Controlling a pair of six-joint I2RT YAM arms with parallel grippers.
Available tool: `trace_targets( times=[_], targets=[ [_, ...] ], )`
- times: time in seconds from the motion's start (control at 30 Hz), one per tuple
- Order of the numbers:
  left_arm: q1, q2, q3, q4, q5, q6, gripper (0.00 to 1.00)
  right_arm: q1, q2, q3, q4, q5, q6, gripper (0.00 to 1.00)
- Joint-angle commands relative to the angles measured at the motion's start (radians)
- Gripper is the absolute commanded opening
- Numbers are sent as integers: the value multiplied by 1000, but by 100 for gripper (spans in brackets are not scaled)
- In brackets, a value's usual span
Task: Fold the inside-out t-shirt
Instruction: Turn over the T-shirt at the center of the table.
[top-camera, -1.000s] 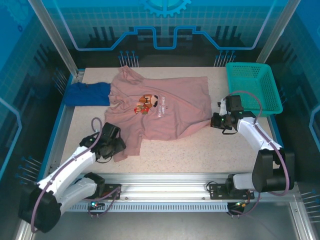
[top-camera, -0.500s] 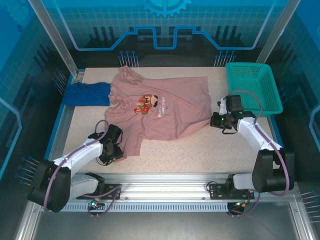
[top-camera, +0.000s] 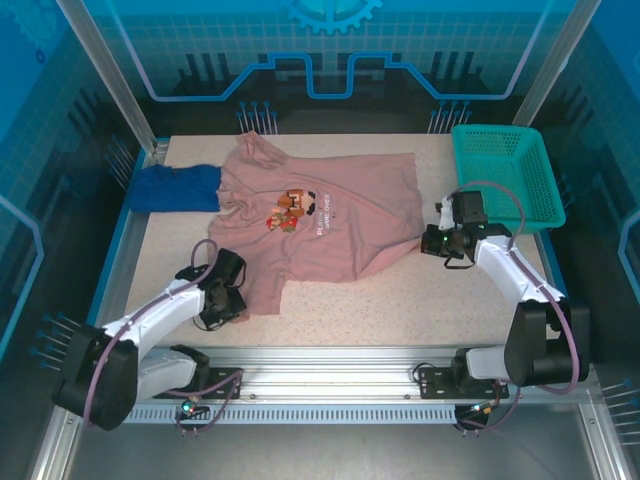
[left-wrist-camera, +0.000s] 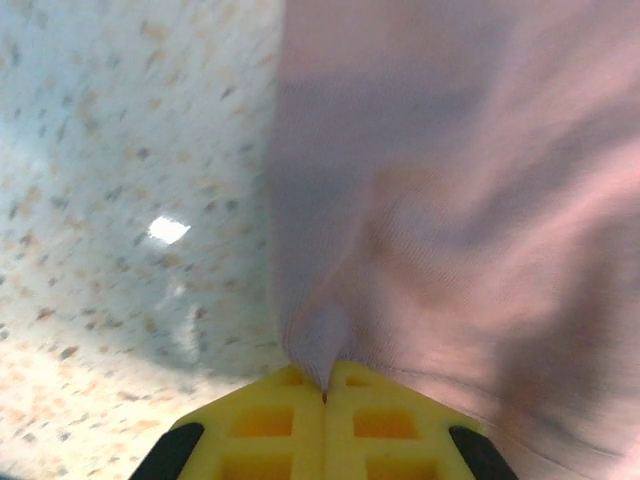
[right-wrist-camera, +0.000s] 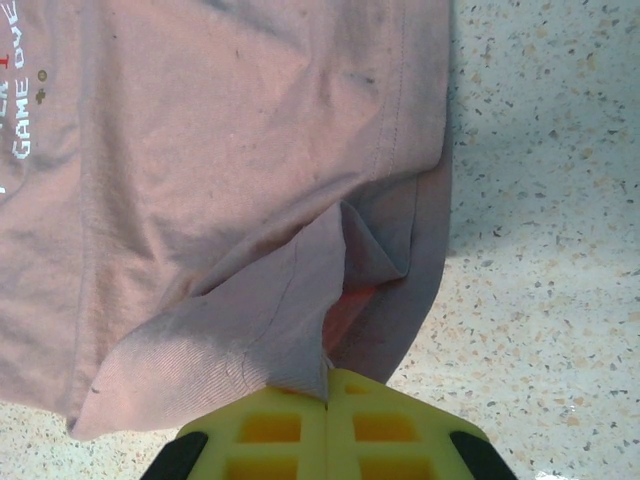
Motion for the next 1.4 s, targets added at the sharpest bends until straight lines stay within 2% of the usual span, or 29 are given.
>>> trace_targets(
  times=[0.0,0.17,0.23,0.33,0.57,0.73,0.93,1.03,1.17,1.37],
  targets=[
    [-5,-167,84,74,-72,40,0,-1,-54,33,31,16,27,0],
    [-4,-392,287,191,-299,166,0,-1,-113,159,49,71,25,0],
    [-5,-452,360,275,-337,241,0,-3,-160,228,29,99,12,0],
    [-5,-478,523,331,-340,344,0,0,-243,339,-22,124,-23,0],
    [-5,-423,954,237,-321,535,0,1,-415,588,-168,145,-76,0],
    [-5,-328,1222,165,-316,633,0,1,-492,771,-257,184,-117,0],
    [-5,-137,1507,119,-335,749,0,2,-470,949,-311,244,-178,0],
    [-5,4,1644,89,-358,809,0,1,-434,966,-295,261,-196,0],
    [-2,162,1741,102,-389,878,0,1,-356,958,-265,264,-201,0],
    [74,356,1872,70,-329,843,0,0,-216,958,-201,248,-191,0]
  ],
)
